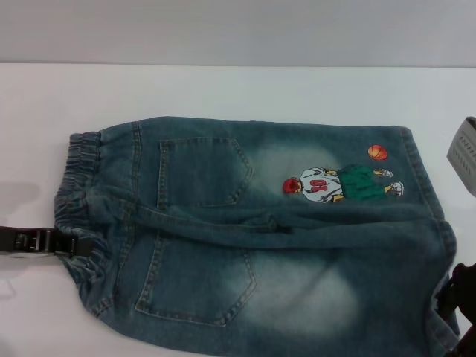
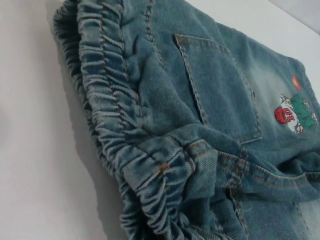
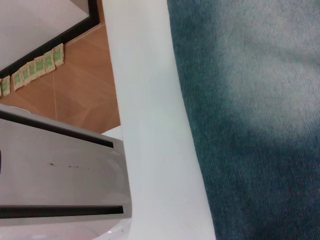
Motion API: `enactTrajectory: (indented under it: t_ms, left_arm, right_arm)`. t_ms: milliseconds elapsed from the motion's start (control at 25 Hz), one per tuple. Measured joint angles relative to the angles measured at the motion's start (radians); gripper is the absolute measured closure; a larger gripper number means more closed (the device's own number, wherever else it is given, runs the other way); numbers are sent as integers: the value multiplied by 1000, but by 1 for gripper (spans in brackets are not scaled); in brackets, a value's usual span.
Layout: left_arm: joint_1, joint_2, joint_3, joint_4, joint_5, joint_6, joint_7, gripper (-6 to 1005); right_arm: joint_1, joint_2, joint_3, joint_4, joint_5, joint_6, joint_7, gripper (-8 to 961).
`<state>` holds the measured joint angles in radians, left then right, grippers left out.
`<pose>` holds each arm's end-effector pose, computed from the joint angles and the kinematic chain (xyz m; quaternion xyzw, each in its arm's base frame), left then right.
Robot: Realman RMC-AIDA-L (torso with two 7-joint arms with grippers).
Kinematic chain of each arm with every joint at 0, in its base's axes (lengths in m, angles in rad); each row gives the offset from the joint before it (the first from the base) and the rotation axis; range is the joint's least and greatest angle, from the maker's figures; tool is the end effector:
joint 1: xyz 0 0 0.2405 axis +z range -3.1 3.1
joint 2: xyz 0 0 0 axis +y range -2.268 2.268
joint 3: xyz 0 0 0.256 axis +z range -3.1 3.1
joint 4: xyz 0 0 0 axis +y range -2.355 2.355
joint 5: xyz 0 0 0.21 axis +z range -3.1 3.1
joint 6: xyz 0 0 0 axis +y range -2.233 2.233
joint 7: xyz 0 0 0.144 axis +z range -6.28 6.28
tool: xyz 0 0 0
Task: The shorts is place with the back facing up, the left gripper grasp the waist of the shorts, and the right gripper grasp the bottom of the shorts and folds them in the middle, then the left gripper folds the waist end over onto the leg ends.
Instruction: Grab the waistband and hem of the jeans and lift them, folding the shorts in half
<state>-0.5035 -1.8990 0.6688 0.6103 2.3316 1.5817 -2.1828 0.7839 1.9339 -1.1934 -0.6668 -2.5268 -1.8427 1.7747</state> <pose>-0.3404 0.3079 0.0517 -0.7921 -0.5996 -0.0827 0.0790 0.2559 0.3190 0.0132 0.9405 -0.2022 0.2207 0.1607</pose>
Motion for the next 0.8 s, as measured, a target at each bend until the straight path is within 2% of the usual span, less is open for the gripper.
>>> enactTrajectory:
  t_ms: [400, 800]
  left_arm:
    - [-4, 2, 0, 0, 0, 0, 0, 945]
    - [-3, 5, 0, 0, 0, 0, 0, 944]
  right_arm:
    - [3, 14, -13, 5, -3, -1, -3, 247]
    - [-27, 14, 10, -68, -3, 10, -31, 451]
